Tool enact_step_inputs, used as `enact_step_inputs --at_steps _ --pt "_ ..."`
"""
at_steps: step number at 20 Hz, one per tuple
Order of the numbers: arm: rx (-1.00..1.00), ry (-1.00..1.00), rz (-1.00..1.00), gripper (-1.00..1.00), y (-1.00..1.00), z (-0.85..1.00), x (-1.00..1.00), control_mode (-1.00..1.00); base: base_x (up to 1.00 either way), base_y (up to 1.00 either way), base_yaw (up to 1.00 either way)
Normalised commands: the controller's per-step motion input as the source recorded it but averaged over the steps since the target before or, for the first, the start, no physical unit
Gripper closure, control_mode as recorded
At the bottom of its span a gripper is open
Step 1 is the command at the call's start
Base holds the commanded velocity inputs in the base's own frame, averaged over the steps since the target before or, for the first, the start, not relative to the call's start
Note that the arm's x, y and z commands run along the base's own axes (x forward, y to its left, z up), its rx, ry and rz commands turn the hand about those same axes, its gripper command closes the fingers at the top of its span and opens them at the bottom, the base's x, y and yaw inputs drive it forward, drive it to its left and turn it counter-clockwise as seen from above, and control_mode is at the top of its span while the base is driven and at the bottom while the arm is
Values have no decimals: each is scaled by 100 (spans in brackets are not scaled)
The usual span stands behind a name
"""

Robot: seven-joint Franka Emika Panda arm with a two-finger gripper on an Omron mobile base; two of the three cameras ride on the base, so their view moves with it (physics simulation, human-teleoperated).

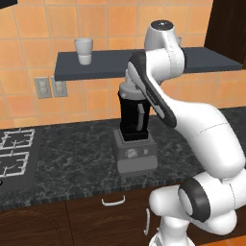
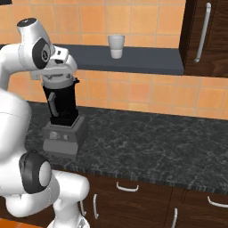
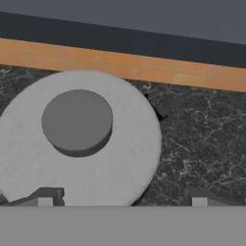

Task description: Close the lid blender by securely placing the lid on top.

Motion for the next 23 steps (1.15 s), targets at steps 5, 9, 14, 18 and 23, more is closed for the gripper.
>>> enact_step_inputs --at_steps 5,9,14,18,23 --pt "0 -16 0 -100 -38 -19 -89 -100 0 0 0" --pt "9 -52 0 -100 -78 -24 -98 -100 0 0 0" --pt "25 -19 5 -100 -71 -9 -33 -100 0 0 0" --pt "17 -8 3 -100 -50 -5 -18 -100 0 0 0" --pt "10 -1 0 -100 -41 -2 -2 -100 0 0 0"
